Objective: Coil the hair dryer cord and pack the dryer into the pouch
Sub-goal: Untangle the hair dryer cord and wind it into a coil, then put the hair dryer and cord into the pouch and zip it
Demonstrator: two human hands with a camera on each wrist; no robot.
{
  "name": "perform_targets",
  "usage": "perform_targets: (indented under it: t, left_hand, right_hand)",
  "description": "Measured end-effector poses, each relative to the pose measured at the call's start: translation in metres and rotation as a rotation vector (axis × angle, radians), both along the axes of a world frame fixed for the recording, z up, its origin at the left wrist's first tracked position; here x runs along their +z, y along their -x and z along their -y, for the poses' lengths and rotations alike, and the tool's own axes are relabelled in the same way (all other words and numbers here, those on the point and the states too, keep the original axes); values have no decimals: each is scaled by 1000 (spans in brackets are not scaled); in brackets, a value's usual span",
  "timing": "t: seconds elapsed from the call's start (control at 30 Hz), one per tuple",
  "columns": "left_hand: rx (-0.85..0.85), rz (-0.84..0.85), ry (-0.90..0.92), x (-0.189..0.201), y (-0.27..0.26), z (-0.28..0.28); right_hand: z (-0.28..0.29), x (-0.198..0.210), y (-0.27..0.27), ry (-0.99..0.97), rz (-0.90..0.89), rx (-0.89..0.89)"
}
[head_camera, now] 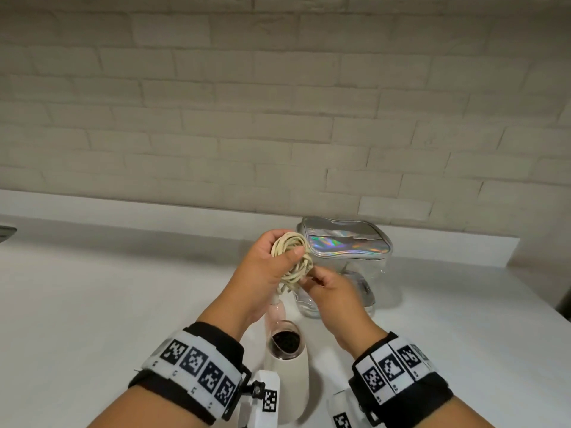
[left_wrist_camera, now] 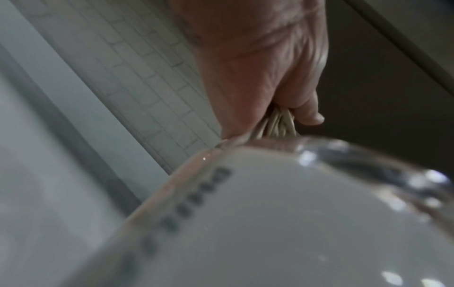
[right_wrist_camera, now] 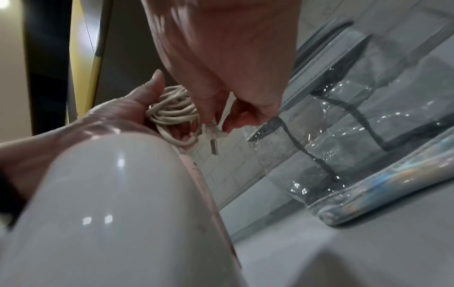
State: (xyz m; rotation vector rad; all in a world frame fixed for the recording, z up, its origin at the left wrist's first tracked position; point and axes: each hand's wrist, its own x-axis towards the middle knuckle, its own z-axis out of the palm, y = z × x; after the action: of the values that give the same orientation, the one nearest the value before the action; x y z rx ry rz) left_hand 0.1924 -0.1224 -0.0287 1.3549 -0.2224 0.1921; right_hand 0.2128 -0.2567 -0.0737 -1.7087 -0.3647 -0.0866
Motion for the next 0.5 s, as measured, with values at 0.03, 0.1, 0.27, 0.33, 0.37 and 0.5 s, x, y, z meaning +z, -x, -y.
perform_targets:
  t: [0.03,0.1,0.27,0.33,0.37,0.5]
  left_hand:
    - [-14,23,-28,-1,0,-1]
    - [-3,78,-167,-7,0,-3]
    - [69,42,-457,-31,0,-3]
    - [127,-39,-387,-36,1,-2]
    - [167,-51,-380,-36,3,-3]
    - [338,-92,-469,-31,6,-4]
  right_hand:
    - [0,3,0,-14,3,-4]
    - [0,10,1,-107,-54,39]
    - [-1,15,0,-209,-121,84]
    - [-2,20,2,-244,-158,74]
    - [-1,23,3,-238,-166,84]
    - [10,29,-7,222,104,-44]
